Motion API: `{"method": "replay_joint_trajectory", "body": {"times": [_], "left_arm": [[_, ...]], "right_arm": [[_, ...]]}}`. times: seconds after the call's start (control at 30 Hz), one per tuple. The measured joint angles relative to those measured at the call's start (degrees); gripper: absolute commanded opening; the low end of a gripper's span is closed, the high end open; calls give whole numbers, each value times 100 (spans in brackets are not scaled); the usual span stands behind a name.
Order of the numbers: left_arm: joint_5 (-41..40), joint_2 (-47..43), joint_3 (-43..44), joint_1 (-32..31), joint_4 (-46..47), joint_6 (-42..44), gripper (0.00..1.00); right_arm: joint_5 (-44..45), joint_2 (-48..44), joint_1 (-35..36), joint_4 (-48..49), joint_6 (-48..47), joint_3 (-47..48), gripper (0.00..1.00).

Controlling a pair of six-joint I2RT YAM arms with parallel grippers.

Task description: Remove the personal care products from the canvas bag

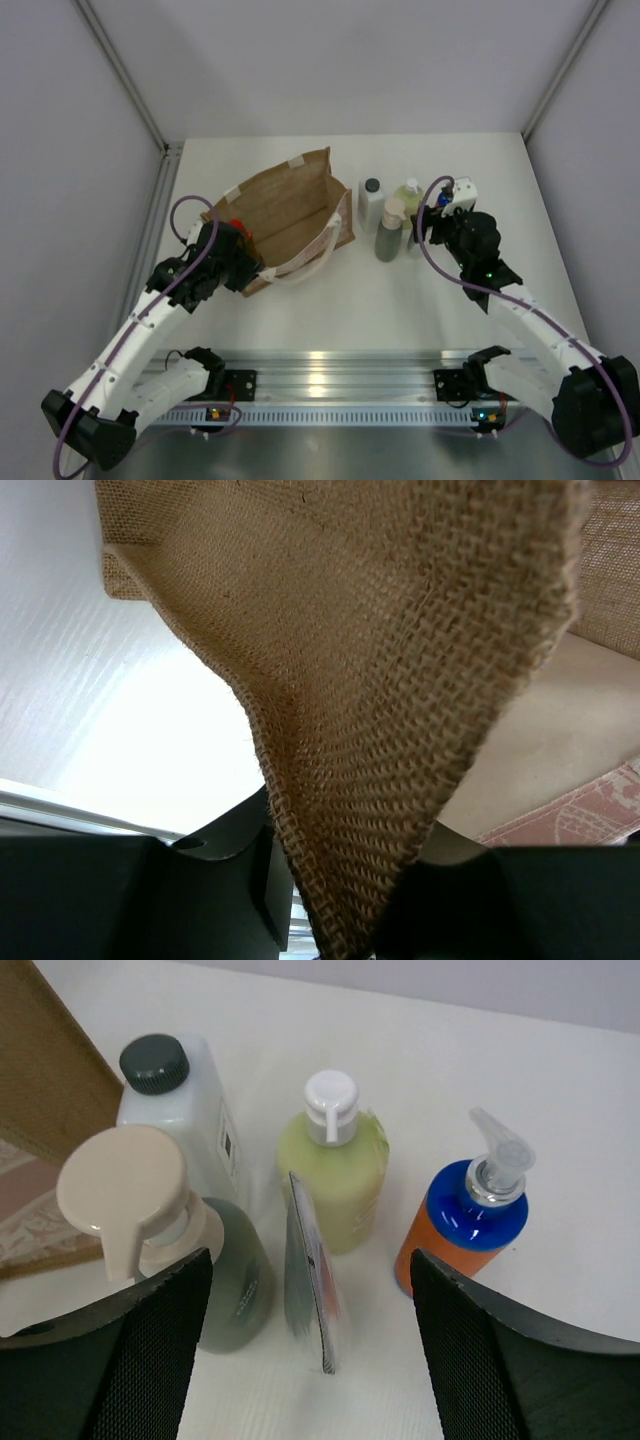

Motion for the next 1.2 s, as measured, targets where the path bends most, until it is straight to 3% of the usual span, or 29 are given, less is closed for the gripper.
{"method": "replay_joint_trajectory", "body": {"times": [0.13,0.37,0.63,0.83,1.03,1.2], "left_arm": [[31,0,0,0,0,2,34],[142,-26,-81,0,4,4,34],[240,-304,-461,0,31,-7,34],[175,-282,-483,0,24,-2,34],[109,24,-426,0,2,55,34],[-24,306,-92,0,-227,162,48]], "right_arm": [[61,-361,-4,-444,20,409,79],[-739,240,247,-1558,638,2872,78],[-859,1858,2601,-2811,1032,4597,77],[-868,3117,3554,-3335,1200,5062,75],[-881,4247,3810,-3543,1283,5650,76],[-1154,4795,3823,-3390,1224,5949,79]]}}
